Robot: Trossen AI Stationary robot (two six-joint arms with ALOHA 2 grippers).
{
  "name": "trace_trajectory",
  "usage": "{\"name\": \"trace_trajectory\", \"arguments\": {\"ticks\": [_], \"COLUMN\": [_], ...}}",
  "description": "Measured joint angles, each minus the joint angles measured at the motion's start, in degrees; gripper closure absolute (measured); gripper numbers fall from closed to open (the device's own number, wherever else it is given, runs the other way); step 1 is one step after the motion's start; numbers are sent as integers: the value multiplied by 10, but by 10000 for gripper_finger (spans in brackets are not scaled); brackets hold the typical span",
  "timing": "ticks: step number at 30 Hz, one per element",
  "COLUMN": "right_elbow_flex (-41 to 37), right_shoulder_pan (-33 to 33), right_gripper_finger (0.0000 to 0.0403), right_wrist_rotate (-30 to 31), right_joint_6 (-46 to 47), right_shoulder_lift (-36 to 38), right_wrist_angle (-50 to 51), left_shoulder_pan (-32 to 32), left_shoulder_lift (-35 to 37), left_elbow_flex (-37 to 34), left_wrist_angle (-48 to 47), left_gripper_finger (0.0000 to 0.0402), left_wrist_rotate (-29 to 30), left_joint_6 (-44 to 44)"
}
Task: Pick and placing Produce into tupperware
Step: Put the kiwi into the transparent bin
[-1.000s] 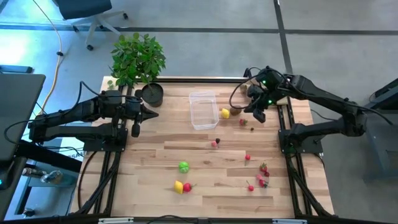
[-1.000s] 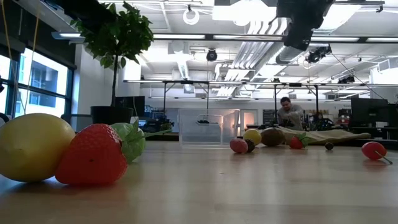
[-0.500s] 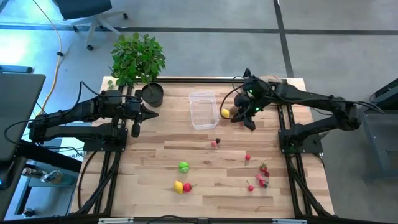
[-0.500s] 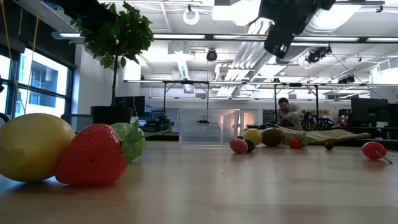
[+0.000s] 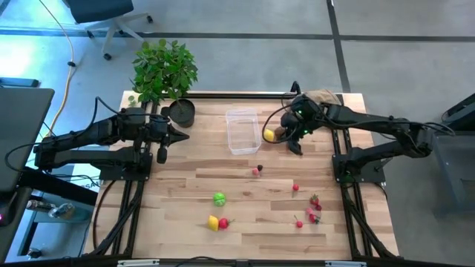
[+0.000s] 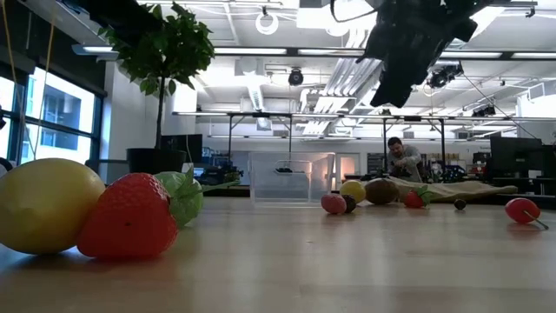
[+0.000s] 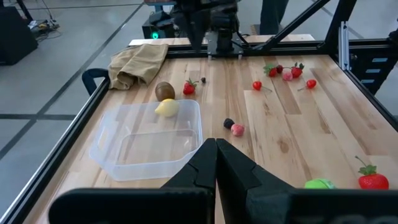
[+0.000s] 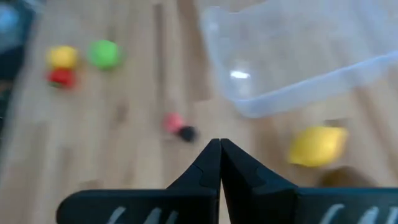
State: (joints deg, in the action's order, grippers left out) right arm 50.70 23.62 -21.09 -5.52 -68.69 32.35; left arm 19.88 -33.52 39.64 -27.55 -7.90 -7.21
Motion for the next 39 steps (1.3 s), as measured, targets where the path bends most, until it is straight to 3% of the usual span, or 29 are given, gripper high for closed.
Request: {"name": "trace_trajectory", "arguments": {"ticks": [6, 11, 20, 28, 39], "right_elbow_flex": [0, 0, 3, 77, 249], "right_shoulder_pan": [7, 34, 77, 80, 83], "right_gripper_finger": [402, 379, 286, 241, 234], "right_wrist_rotate": [122, 120, 121, 165, 213], "right_joint_6": [-28, -39, -116, -176, -214], "right_shoulder_lift": [0, 0, -16, -124, -280], "right_wrist_angle": [25, 58, 64, 131, 274], "left_shoulder_pan": [0, 0, 0, 0, 0], "left_shoulder_lift": [0, 0, 0, 0, 0], "left_elbow_flex": [0, 0, 0, 0, 0], "left_wrist_angle": [0, 0, 0, 0, 0], "left_gripper_finger": [401, 401, 401, 401, 401], "left_wrist_rotate": [0, 0, 0, 0, 0], "left_joint_6": [0, 0, 0, 0, 0]}}
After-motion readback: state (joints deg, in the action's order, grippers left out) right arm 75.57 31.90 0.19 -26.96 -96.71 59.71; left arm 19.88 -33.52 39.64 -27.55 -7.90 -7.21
